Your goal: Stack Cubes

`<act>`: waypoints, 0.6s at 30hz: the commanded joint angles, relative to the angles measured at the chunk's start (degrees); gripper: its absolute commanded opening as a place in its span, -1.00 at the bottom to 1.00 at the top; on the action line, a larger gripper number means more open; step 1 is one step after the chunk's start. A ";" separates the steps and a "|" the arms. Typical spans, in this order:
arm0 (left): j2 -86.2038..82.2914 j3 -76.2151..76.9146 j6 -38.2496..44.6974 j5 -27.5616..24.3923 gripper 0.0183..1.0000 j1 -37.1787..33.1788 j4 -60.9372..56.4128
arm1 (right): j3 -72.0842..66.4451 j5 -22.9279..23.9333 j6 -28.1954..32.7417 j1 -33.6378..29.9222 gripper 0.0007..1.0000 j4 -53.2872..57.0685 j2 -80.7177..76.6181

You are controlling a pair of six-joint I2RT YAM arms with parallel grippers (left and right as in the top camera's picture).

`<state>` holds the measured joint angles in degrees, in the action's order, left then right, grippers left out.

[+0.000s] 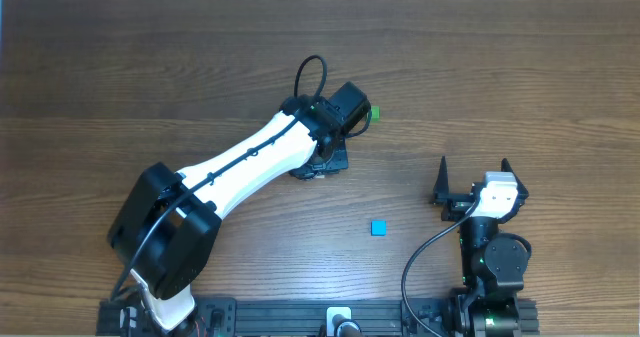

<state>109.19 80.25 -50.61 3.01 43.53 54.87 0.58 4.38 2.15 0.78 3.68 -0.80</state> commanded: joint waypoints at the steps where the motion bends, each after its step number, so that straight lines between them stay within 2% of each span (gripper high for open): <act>1: 1.46 0.76 -0.85 0.50 -0.43 0.13 0.02 | -0.28 -0.46 0.26 -0.33 0.99 0.20 0.46; 8: 1.46 0.76 -0.85 0.72 -0.27 0.13 0.02 | -0.28 -0.46 0.26 -0.33 0.98 0.20 0.46; 11: 1.46 0.76 -0.85 0.90 -0.15 0.13 0.00 | -0.28 -0.46 0.26 -0.33 0.99 0.20 0.46; 14: 1.46 0.76 -0.87 1.11 0.19 0.13 -0.02 | -0.28 -0.46 0.26 -0.33 0.99 0.20 0.46; 17: 1.36 0.76 -0.85 1.18 0.90 0.13 -0.55 | -0.28 -0.46 0.26 -0.33 0.98 0.20 0.46; 18: 1.14 0.76 -0.85 1.36 1.00 0.13 -0.90 | -0.28 -0.46 0.26 -0.33 0.99 0.20 0.46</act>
<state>109.43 80.25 -51.11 3.42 43.53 54.54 0.58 4.38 2.22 0.78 3.68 -0.80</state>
